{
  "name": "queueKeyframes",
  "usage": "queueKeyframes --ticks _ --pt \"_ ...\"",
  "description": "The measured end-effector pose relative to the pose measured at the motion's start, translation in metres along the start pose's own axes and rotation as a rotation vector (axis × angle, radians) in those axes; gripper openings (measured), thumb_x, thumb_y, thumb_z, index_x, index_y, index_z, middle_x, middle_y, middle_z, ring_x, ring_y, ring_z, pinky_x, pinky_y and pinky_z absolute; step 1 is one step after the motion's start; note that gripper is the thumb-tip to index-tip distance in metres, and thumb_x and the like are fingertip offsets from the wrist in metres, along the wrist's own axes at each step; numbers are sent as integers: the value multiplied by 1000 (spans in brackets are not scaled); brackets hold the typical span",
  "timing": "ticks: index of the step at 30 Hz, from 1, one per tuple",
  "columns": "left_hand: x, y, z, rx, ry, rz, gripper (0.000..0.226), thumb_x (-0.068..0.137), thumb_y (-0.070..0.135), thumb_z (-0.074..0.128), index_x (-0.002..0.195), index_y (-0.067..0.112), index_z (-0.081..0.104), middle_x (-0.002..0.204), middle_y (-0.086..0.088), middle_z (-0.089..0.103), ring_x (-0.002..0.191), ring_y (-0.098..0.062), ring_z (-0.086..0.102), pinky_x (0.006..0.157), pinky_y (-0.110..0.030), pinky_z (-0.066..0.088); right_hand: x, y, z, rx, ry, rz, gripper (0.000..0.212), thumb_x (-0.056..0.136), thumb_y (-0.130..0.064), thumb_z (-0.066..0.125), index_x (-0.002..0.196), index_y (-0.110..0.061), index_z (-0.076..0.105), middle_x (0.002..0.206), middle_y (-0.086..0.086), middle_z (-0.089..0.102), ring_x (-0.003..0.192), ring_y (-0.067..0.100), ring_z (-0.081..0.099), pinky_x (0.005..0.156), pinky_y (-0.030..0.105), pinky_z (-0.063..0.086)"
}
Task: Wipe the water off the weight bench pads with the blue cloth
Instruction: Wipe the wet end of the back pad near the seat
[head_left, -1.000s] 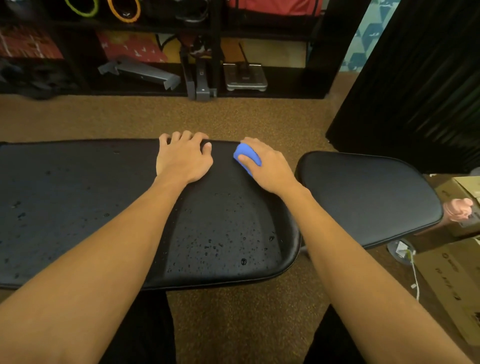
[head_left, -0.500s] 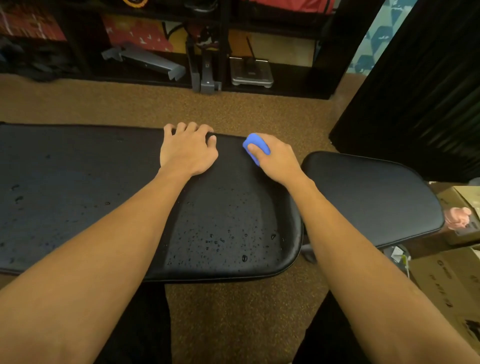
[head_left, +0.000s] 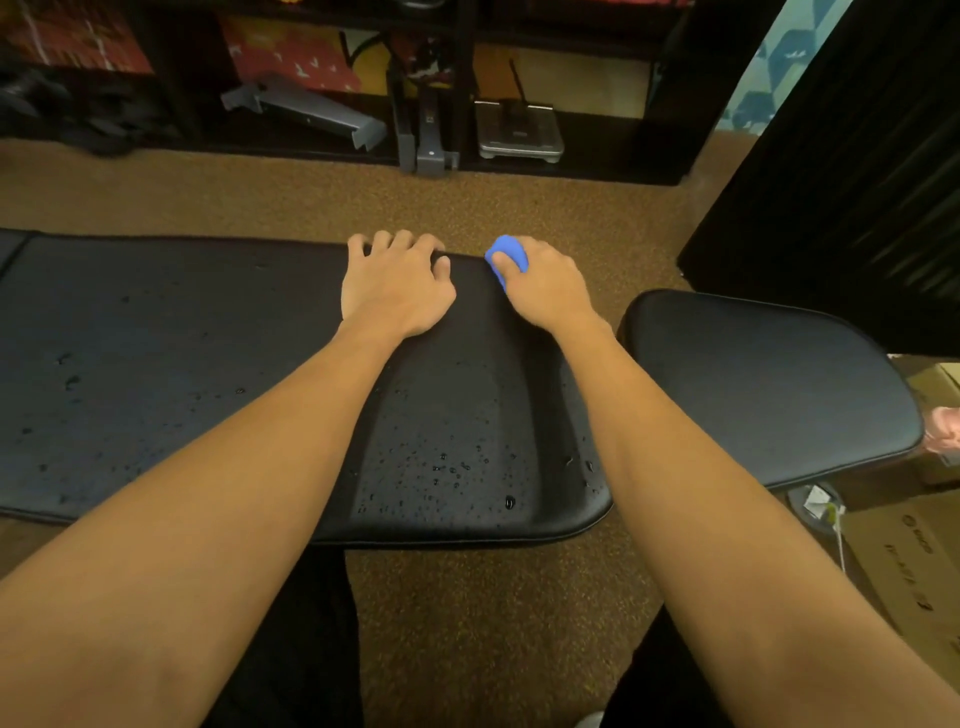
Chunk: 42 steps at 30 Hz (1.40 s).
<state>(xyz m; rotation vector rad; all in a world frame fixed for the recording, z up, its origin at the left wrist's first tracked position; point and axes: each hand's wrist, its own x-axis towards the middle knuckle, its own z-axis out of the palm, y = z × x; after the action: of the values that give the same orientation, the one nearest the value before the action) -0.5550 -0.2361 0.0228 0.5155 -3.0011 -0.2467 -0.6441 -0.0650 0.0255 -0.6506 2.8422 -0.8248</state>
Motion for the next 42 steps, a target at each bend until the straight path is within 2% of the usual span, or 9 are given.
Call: queueKeyframes --ticks 6,9,11,18,23,28,33,38,42 --pt "1 0 0 3 3 1 48 111 42 30 150 28 55 150 -5 58 142 -30 45 122 -52 21 -30 10 -5 -10 -82 -281 49 108 -39 54 153 -21 50 158 -1 51 148 19 43 125 41 28" --pt "0 0 -1 2 6 -2 49 111 42 29 151 29 54 149 -5 58 142 -30 45 123 -52 21 -23 27 -13 41 -44 -142 48 109 -40 53 152 -20 51 156 1 52 146 21 45 118 30 30" --pt "0 0 -1 6 -5 4 49 111 42 28 151 29 54 150 -5 58 142 -30 45 123 -52 21 -11 18 -9 48 3 -46 47 109 -40 51 151 -19 52 154 3 54 142 24 49 114 33 34" --pt "1 -1 0 1 4 3 49 111 43 30 150 29 55 149 -7 58 142 -31 46 122 -53 21 -46 35 -11 -17 -154 -272 56 110 -45 49 161 -28 38 171 -5 30 161 16 18 131 42 11" --pt "0 -1 0 -3 10 2 49 110 43 30 149 30 56 150 -6 58 142 -31 46 121 -52 21 -34 15 1 -61 -11 -60 58 111 -45 42 165 -26 31 174 3 22 162 28 14 129 52 10" --pt "0 0 1 -4 14 -3 48 110 41 31 148 29 56 150 -8 58 141 -32 46 120 -51 22 -56 20 -1 -34 -122 -284 54 110 -44 47 161 -31 37 172 -3 28 162 18 15 130 46 8" --pt "0 0 -1 -12 12 -5 48 110 41 30 149 29 56 150 -7 57 142 -31 45 121 -51 21 -27 8 2 -76 -46 -88 60 112 -44 41 166 -25 26 175 2 19 163 28 7 130 53 7" --pt "0 -1 1 -13 25 6 47 110 40 31 148 28 57 149 -8 59 141 -32 46 121 -52 22 -51 5 3 -18 -162 -341 55 110 -43 48 162 -27 37 172 -4 27 162 16 13 129 40 5" --pt "1 -1 1 -12 18 -2 47 110 41 31 147 29 57 148 -7 59 141 -31 46 121 -52 22 -35 24 -6 -44 -118 -210 55 110 -43 47 162 -28 36 174 -2 23 163 20 10 132 48 6"
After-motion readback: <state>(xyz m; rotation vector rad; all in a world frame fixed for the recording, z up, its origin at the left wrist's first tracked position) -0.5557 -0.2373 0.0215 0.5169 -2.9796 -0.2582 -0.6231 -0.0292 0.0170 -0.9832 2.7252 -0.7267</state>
